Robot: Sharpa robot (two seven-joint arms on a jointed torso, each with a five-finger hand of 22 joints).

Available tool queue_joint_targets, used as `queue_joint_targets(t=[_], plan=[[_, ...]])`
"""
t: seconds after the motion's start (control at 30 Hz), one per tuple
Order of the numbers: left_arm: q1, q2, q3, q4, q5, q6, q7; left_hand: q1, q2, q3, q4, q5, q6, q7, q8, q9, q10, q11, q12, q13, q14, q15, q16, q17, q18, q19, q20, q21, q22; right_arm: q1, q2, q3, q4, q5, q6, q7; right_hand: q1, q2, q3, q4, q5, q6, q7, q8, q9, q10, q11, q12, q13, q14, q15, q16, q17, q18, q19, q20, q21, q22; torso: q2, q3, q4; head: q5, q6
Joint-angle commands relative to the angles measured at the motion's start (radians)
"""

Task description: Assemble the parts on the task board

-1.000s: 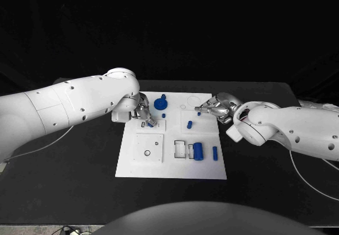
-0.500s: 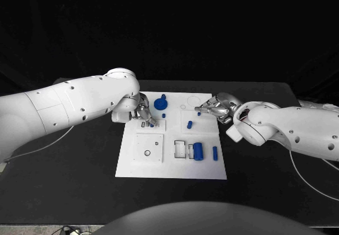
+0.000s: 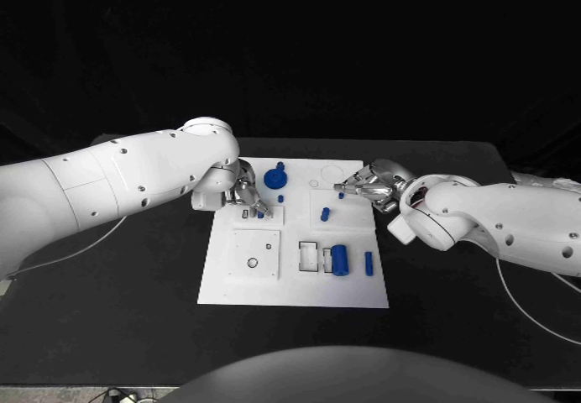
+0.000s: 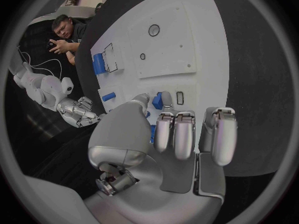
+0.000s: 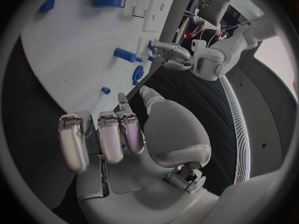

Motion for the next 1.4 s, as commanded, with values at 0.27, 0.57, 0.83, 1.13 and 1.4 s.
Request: queue_joint_targets(t=[0.27,0.57,0.83,1.13,1.4], plan=[[0.0,-0.018,0.002,0.022,-0.005,-0.062,-0.026,-0.055,-0.006,-0.049,0.0,-0.035,0.016,0.008,-0.001,0.01,0.106,0.004,0.002,0.263,0.108,0.008,0.003,0.263,-0.007,0.105,0.001,0.002,0.263,-0.001,-0.001,0.0,-0.002,-0.008,0.003,0.003,0.004,0.002,-0.006,-0.001,0.005,-0.005,0.005,0.004,0.002,0.105,0.008,0.004,0.263,0.106,0.006,0.004,0.263,-0.007,0.105,0.005,0.004,0.263,0.0,0.0001,0.0002,-0.001,0.003],[0.001,-0.045,0.004,0.041,-0.011,-0.102,-0.011,-0.079,0.006,-0.084,-0.001,-0.087,0.029,0.004,-0.001,0.018,0.106,0.0,0.002,0.263,0.108,0.005,0.003,0.263,-0.007,0.105,0.001,0.002,0.263,-0.001,-0.001,0.0,-0.002,-0.008,0.002,0.003,0.004,0.002,-0.006,-0.001,0.005,-0.005,0.005,0.004,0.002,0.105,0.008,0.004,0.263,0.106,0.006,0.004,0.263,-0.007,0.105,0.005,0.004,0.263,0.0,-0.0002,0.0005,-0.002,0.002],[0.001,-0.065,0.014,0.055,-0.003,-0.138,0.009,-0.086,0.012,-0.097,-0.002,-0.109,0.033,0.003,-0.001,0.021,0.106,-0.001,0.002,0.263,0.108,0.005,0.003,0.263,-0.007,0.105,0.001,0.002,0.263,-0.002,-0.003,0.0,-0.002,-0.008,0.003,0.002,0.004,0.002,-0.006,-0.001,0.005,-0.005,0.005,0.004,0.002,0.105,0.008,0.004,0.263,0.106,0.006,0.004,0.263,-0.007,0.105,0.005,0.004,0.263,0.0,-0.0005,0.0006,-0.002,0.001],[0.001,-0.077,0.017,0.057,0.006,-0.157,0.021,-0.084,0.014,-0.098,-0.002,-0.111,0.034,0.003,-0.001,0.022,0.106,-0.001,0.002,0.263,0.108,0.005,0.003,0.263,-0.007,0.105,0.001,0.002,0.263,-0.002,-0.002,0.0,-0.003,-0.009,0.003,0.002,0.004,0.002,-0.006,-0.001,0.005,-0.005,0.005,0.004,0.002,0.105,0.008,0.004,0.263,0.106,0.006,0.004,0.263,-0.007,0.105,0.005,0.004,0.263,0.0,-0.0003,0.0007,-0.004,0.0],[0.001,-0.08,0.015,0.05,0.01,-0.151,0.015,-0.064,0.021,-0.098,-0.004,-0.113,0.035,0.001,-0.002,0.025,0.106,-0.003,0.002,0.263,0.108,0.003,0.003,0.263,-0.007,0.105,0.001,0.002,0.263,-0.003,-0.002,0.0,-0.003,-0.009,0.002,0.002,0.006,0.003,-0.006,-0.002,0.006,-0.005,0.005,0.005,0.002,0.105,0.008,0.004,0.263,0.106,0.006,0.004,0.263,-0.007,0.105,0.005,0.004,0.263,0.0,-0.0001,0.0005,-0.003,0.001]])
